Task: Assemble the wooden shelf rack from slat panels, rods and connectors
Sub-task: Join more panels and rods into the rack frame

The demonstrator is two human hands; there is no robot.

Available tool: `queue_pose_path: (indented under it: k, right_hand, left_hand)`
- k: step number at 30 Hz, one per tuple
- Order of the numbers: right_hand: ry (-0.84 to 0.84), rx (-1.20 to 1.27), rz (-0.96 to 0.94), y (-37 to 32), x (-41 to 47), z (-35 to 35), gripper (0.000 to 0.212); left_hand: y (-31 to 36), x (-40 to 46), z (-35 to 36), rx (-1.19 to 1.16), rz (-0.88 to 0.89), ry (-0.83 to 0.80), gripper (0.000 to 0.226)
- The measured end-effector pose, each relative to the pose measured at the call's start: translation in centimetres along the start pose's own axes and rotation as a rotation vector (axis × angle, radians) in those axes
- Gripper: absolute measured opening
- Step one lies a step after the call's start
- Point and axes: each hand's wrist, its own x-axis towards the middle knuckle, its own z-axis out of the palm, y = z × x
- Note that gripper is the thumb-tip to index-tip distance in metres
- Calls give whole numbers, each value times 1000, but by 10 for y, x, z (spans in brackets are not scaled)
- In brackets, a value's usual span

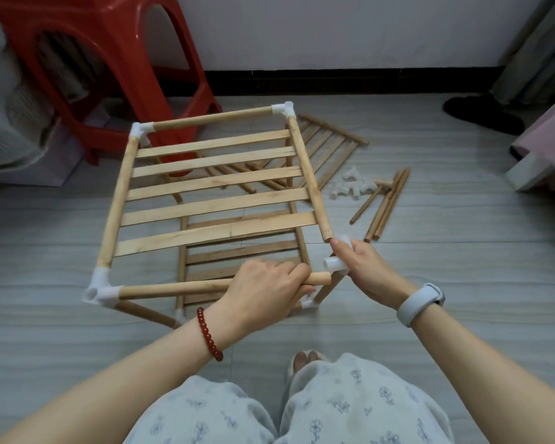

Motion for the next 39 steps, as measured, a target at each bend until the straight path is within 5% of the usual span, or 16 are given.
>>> queue_pose_path:
  k: [9,28,34,39]
  right_hand:
    - [30,-67,-3,3,-9,5,41]
    - [245,69,82,9,-14,29,53]
    - [141,135,157,13,-11,29,79]
    - [32,27,140,10,-15,26,74]
  left_hand:
    - [-6,5,-1,-67,-187,61,36]
    - [-1,-1,4,-88,-91,-112,35]
    - [-4,4,6,-76,-91,-142,36]
    - [-8,3,5,-81,-74,-172,36]
